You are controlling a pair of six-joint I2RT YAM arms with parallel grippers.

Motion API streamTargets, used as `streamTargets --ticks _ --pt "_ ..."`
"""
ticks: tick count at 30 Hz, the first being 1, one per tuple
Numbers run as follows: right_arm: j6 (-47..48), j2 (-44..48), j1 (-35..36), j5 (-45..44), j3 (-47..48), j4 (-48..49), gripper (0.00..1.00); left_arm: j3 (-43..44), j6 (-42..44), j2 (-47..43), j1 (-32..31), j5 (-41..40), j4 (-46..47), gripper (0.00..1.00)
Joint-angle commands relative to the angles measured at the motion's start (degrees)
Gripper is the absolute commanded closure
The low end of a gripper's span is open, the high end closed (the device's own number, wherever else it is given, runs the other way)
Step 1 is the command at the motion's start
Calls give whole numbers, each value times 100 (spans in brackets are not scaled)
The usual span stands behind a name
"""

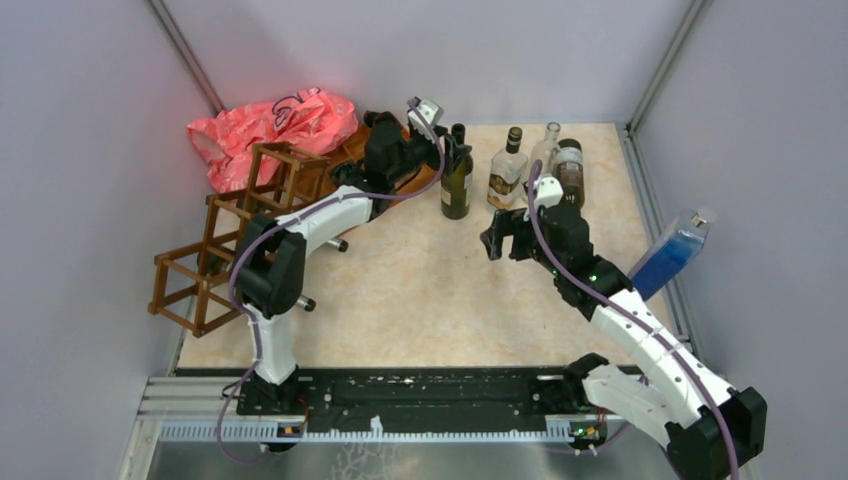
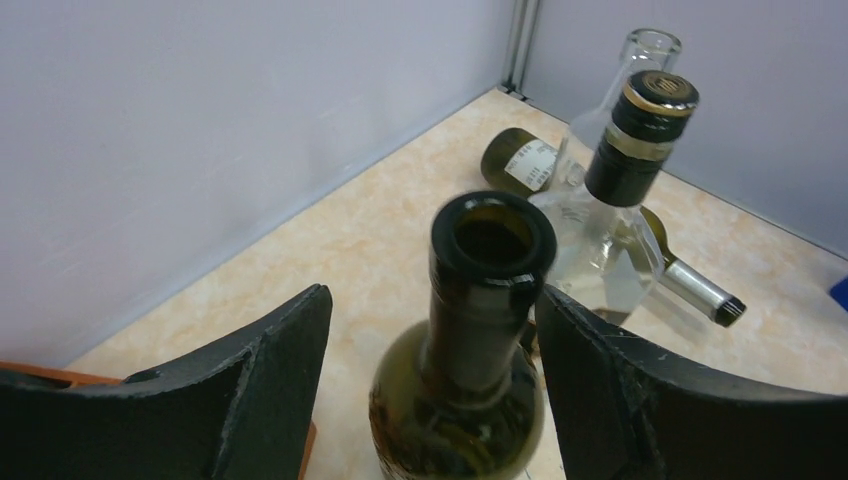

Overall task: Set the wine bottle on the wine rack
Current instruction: Pick up the wine bottle from the center of the board.

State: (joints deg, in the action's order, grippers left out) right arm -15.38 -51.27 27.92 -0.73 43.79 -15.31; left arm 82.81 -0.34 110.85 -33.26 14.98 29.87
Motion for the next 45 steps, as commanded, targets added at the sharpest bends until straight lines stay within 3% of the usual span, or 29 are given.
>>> streamTargets --ticks 1,4,6,8,10,12,22,29,37,45 --pt "-46 192 -40 33 -31 345 12 508 43 288 15 -157 98 22" --pt "-31 221 -37 1 -69 334 12 653 58 422 12 21 95 26" --pt "-27 231 -37 -11 -96 333 12 702 133 453 16 246 51 35" --pt "-18 246 -33 -16 -119 330 12 701 223 417 13 426 -16 55" --pt "-17 264 -38 8 -140 319 12 565 341 268 14 482 -1 81" --pt "-34 302 -33 45 -167 326 12 353 510 24 17 484 24 99" --pt "-445 647 -35 956 -224 519 13 -1312 1660 -2390 16 764 -752 100" --pt "-1385 922 -36 1136 -489 1006 10 -2661 2553 -4281 -290 1124 -1327 100" --pt "-3360 626 -25 1303 -1242 2282 1 -4041 2356 -5917 -564 768 -1240 100" --pt "-4747 586 203 395 -1558 2667 1 -4943 2110 -6648 -1053 268 -766 100"
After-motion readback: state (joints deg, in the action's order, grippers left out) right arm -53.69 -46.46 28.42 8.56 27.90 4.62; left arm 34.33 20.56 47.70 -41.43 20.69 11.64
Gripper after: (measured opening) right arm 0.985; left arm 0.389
